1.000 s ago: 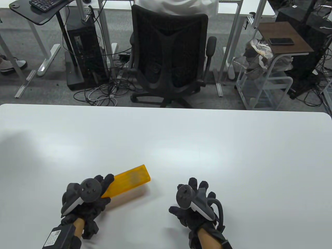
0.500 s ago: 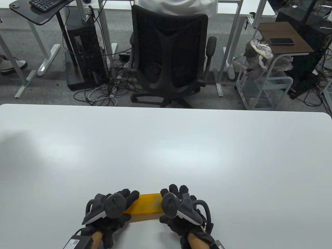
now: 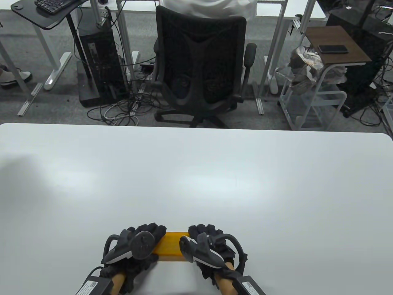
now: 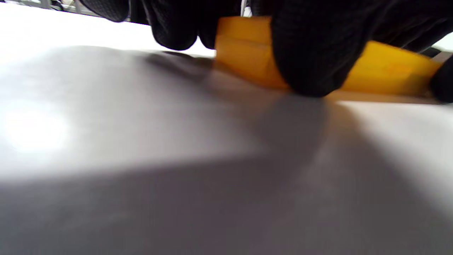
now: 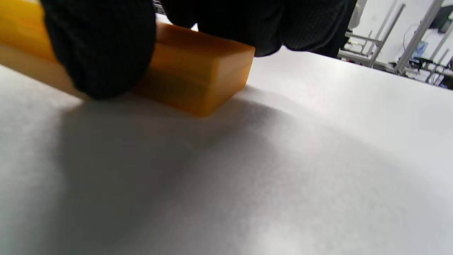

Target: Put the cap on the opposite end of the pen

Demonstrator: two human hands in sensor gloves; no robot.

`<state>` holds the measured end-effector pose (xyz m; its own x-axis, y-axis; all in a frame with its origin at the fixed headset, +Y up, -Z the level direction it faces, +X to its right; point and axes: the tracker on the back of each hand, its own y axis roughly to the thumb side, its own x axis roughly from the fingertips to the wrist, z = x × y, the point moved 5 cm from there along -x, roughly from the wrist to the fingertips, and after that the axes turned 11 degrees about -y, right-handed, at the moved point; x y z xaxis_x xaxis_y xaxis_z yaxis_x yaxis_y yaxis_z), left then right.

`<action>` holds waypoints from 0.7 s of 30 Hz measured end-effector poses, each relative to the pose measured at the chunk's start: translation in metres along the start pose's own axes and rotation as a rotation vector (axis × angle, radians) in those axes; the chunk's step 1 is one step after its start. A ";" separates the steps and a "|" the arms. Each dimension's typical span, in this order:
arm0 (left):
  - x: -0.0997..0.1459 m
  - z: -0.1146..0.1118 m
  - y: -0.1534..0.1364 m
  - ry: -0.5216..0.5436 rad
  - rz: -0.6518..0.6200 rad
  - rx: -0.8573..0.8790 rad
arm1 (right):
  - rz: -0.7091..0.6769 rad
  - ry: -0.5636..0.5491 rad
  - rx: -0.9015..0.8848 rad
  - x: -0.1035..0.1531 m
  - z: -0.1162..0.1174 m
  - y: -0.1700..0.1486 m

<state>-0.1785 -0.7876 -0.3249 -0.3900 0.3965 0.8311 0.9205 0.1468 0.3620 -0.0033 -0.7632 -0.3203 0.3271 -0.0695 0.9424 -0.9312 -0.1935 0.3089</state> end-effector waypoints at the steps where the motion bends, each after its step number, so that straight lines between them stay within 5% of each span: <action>1: -0.001 -0.001 -0.001 -0.002 -0.013 0.041 | 0.000 0.005 -0.014 -0.001 0.000 0.000; 6: -0.003 -0.003 -0.008 -0.020 -0.012 0.122 | 0.019 0.091 -0.133 -0.013 -0.001 -0.010; 11: -0.002 -0.006 -0.020 -0.020 0.015 0.251 | 0.223 0.394 -0.669 -0.029 0.013 -0.055; 15: -0.001 -0.009 -0.021 -0.029 0.016 0.293 | 0.365 0.312 -0.951 -0.040 0.025 -0.078; 21: -0.001 -0.008 -0.014 -0.042 0.025 0.183 | 0.500 0.216 -0.900 -0.057 0.033 -0.081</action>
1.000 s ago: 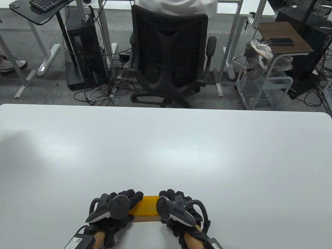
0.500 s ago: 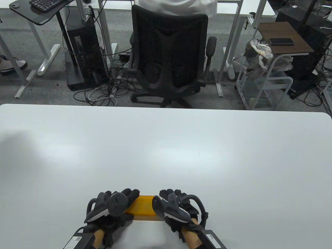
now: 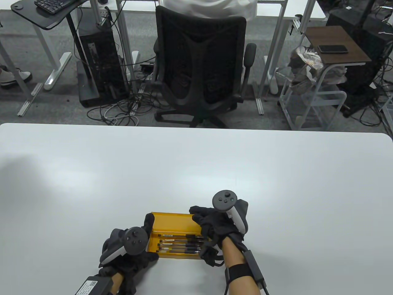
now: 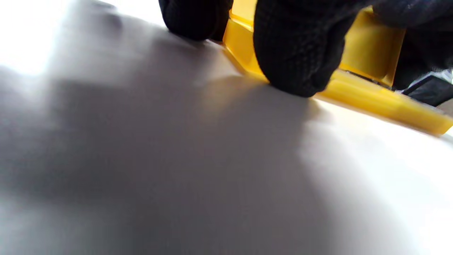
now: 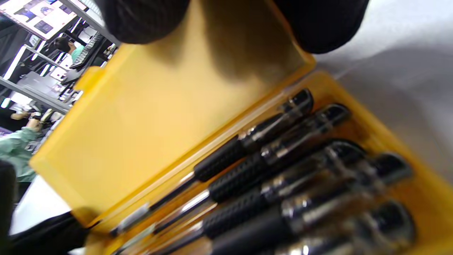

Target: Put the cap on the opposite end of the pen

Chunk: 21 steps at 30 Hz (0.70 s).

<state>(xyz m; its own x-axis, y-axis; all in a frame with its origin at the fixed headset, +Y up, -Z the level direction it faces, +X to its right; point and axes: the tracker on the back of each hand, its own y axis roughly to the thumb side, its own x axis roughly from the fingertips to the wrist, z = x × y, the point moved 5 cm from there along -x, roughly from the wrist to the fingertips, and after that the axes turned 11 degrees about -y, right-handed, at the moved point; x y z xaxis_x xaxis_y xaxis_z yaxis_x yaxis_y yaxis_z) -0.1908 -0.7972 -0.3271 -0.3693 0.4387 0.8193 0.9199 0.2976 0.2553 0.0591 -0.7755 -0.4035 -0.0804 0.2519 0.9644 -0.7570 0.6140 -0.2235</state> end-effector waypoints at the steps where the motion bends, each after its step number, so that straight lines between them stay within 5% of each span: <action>1: -0.002 0.001 0.000 -0.004 0.018 -0.035 | -0.007 -0.022 0.025 0.001 0.000 0.002; 5: -0.003 0.005 0.000 0.023 0.031 0.002 | -0.140 -0.163 0.168 0.019 -0.009 0.017; 10: -0.002 0.005 0.000 0.035 0.040 0.005 | -0.390 -0.469 0.294 0.072 -0.039 0.043; 14: -0.002 0.004 0.000 0.035 0.043 -0.001 | -0.452 -0.317 0.536 0.091 -0.006 0.048; 21: -0.001 0.004 0.000 0.035 0.046 0.001 | -0.462 -0.219 0.847 0.088 0.047 0.039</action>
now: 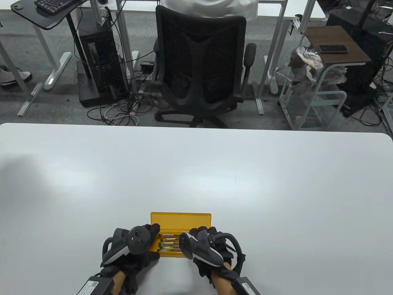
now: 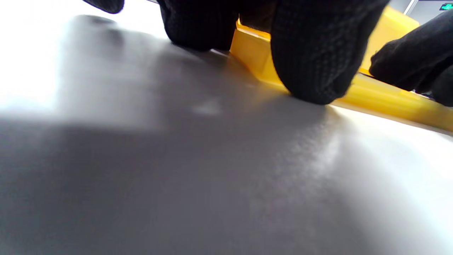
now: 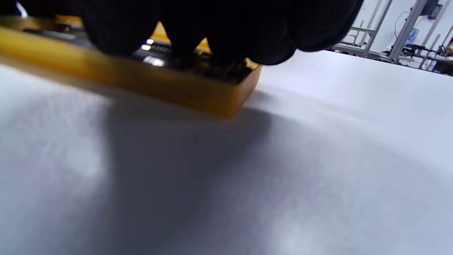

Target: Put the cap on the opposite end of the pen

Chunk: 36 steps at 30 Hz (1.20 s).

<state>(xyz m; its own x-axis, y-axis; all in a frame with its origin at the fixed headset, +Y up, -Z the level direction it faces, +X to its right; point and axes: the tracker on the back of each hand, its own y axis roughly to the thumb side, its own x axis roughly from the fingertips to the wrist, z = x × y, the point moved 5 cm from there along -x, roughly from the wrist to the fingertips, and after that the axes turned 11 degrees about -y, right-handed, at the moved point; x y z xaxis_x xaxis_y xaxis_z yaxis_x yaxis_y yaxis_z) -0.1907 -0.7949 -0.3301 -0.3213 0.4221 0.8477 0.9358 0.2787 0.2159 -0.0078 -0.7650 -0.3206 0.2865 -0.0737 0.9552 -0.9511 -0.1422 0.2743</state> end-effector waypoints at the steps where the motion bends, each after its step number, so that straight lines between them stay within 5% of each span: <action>1: 0.000 0.000 0.000 0.001 0.001 -0.001 | -0.017 -0.002 0.022 0.000 0.001 0.003; 8: 0.000 0.000 0.002 0.005 0.006 -0.026 | -0.036 -0.071 -0.018 -0.001 -0.001 0.004; 15: 0.001 0.000 0.002 0.002 0.007 -0.025 | -0.051 0.071 -0.082 -0.002 0.009 0.002; 18: 0.001 0.000 0.001 -0.001 0.005 -0.019 | -0.065 0.011 0.005 -0.003 0.004 0.007; 23: 0.001 0.000 0.000 -0.004 0.002 -0.010 | 0.022 -0.042 -0.141 -0.005 0.003 -0.009; 32: 0.001 -0.001 0.001 -0.007 0.006 -0.017 | 0.064 -0.009 -0.241 -0.004 0.006 -0.017; 36: 0.001 0.000 -0.001 -0.004 0.007 -0.007 | 0.115 -0.086 -0.365 -0.002 -0.017 -0.033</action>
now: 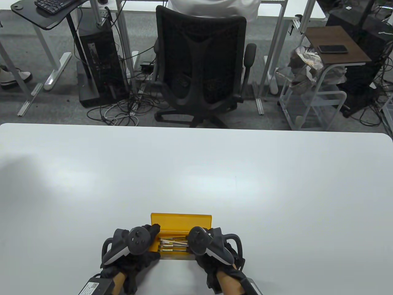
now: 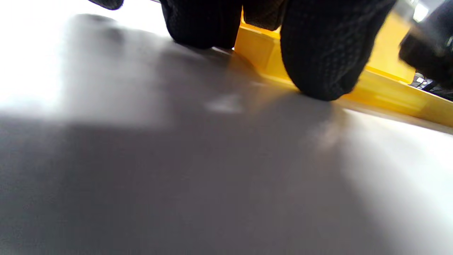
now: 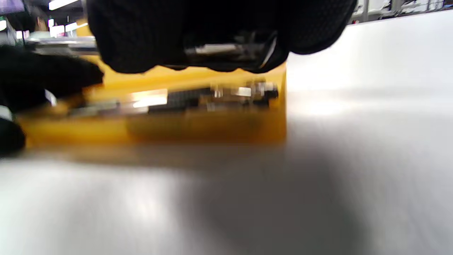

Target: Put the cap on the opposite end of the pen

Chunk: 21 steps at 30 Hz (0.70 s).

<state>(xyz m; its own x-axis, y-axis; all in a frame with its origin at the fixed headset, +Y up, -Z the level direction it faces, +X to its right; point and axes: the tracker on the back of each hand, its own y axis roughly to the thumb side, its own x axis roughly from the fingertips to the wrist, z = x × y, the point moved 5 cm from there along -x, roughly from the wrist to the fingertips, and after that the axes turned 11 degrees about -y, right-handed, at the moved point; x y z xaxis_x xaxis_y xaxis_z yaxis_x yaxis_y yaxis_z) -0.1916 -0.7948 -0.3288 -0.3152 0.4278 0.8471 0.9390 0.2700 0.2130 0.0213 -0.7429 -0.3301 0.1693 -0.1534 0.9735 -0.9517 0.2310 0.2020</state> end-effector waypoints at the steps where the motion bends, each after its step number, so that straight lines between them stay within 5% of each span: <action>1: 0.000 0.000 0.000 0.004 -0.005 0.003 | 0.007 -0.032 -0.009 -0.001 -0.009 -0.002; 5: 0.013 0.011 0.001 0.005 -0.056 0.060 | 0.061 -0.185 -0.185 0.001 -0.055 -0.012; 8: 0.032 0.028 0.004 0.028 -0.089 0.122 | 0.091 -0.152 -0.359 -0.001 -0.073 -0.014; 11: 0.053 0.053 0.007 0.192 -0.126 0.223 | 0.055 -0.105 -0.396 0.007 -0.070 -0.007; 14: 0.065 0.060 0.006 0.320 -0.208 0.593 | 0.008 -0.025 -0.458 0.014 -0.053 0.006; 18: 0.061 0.045 0.007 0.270 -0.344 1.091 | -0.068 0.046 -0.489 0.017 -0.043 0.026; 21: 0.053 0.033 0.012 0.154 -0.393 1.250 | -0.053 0.092 -0.530 0.014 -0.033 0.030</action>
<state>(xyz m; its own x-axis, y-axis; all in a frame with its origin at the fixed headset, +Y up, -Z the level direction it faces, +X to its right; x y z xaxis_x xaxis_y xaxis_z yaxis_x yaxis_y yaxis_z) -0.2016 -0.7400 -0.2977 -0.4387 0.0590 0.8967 0.0034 0.9979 -0.0640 0.0035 -0.7062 -0.3064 0.2579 -0.0982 0.9612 -0.6856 0.6823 0.2537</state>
